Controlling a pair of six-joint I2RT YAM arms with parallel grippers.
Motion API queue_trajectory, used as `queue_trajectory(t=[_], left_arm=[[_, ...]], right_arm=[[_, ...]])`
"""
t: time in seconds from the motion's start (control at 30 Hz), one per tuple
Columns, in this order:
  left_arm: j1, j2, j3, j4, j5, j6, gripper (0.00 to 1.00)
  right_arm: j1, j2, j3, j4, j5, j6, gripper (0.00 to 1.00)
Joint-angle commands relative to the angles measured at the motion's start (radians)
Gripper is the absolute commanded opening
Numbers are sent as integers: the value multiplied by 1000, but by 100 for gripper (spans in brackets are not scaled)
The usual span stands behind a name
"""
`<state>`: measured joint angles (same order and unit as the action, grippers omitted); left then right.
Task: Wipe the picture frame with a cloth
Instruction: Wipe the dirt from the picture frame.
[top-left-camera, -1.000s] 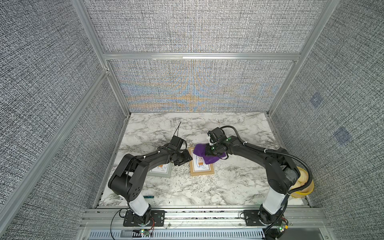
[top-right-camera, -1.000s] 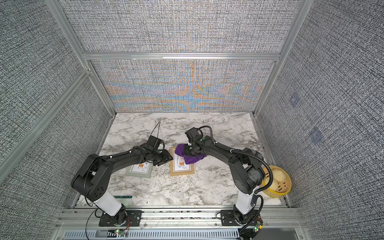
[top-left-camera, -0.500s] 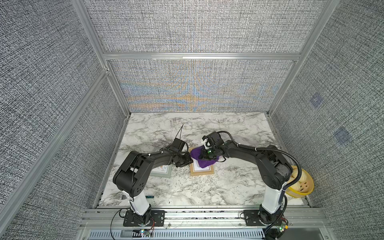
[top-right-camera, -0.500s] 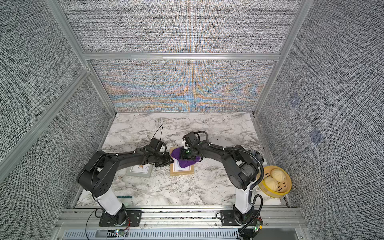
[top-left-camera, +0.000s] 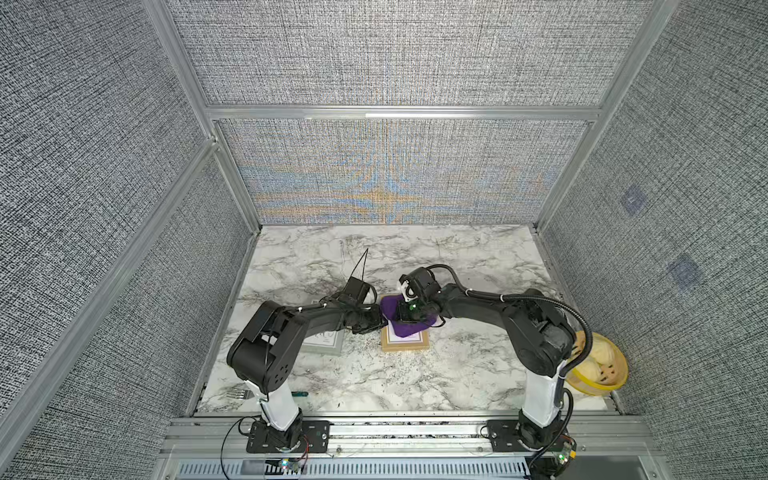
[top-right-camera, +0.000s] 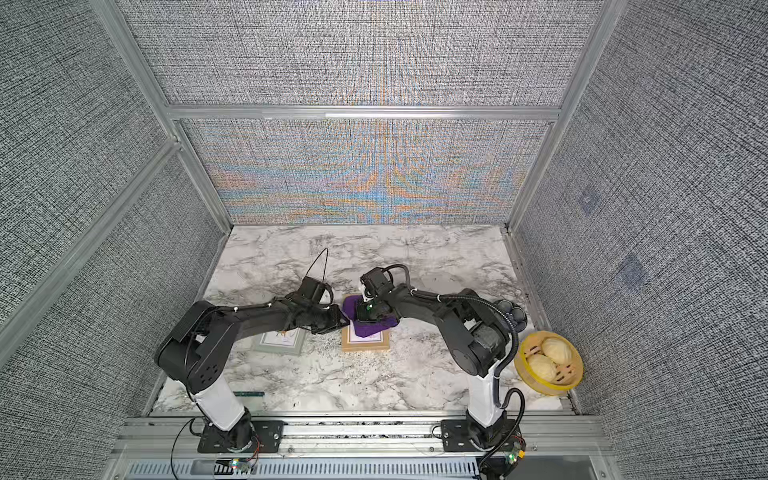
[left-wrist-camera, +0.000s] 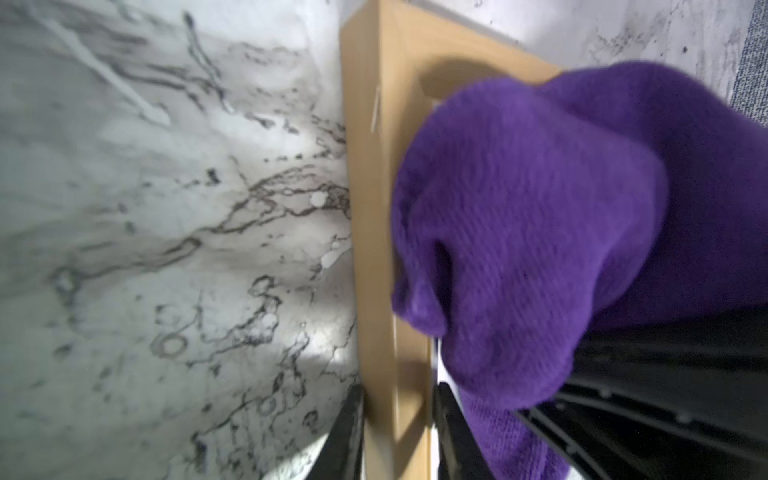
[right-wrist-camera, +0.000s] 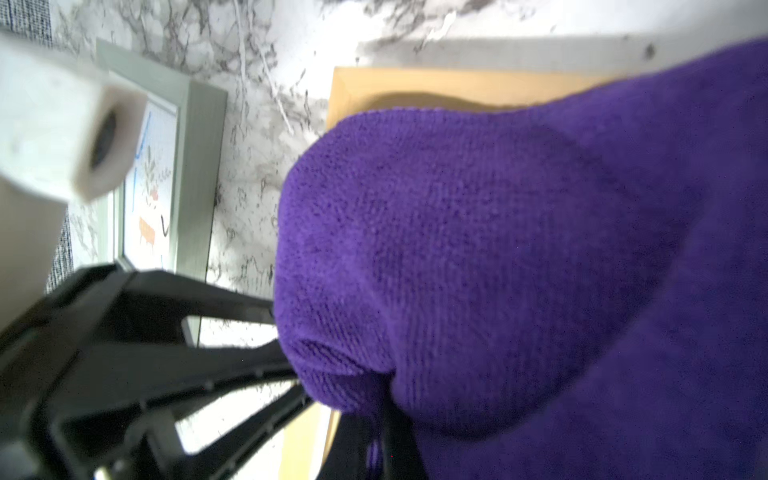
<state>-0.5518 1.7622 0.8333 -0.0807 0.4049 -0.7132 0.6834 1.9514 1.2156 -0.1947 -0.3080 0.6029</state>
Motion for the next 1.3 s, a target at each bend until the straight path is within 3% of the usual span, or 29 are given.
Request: queue_trajectory(t=[0.0, 0.07, 0.23, 0.33, 0.63, 0.8, 1.03, 1.27], left_arm=[[-4, 33, -9, -306, -78, 85, 23], [-3, 53, 39, -411, -107, 119, 22], [-1, 49, 41, -413, -125, 119, 21], [0, 51, 41, -403, -126, 98, 20], [-1, 62, 53, -369, -117, 51, 20], [-1, 58, 52, -380, -113, 63, 20], [0, 61, 54, -405, -120, 99, 20], [0, 56, 31, -406, -157, 59, 17]], right_arm=[[-12, 34, 14, -107, 215, 68, 0], [-21, 43, 34, -122, 264, 91, 0], [-38, 53, 95, -133, 322, 62, 0], [-38, 52, 117, -128, 249, -9, 0], [-2, -52, -99, -128, 17, -122, 0], [25, 6, -6, -138, -9, -136, 0], [20, 67, 120, -136, 231, -13, 0], [12, 44, 137, -298, 480, 75, 0]])
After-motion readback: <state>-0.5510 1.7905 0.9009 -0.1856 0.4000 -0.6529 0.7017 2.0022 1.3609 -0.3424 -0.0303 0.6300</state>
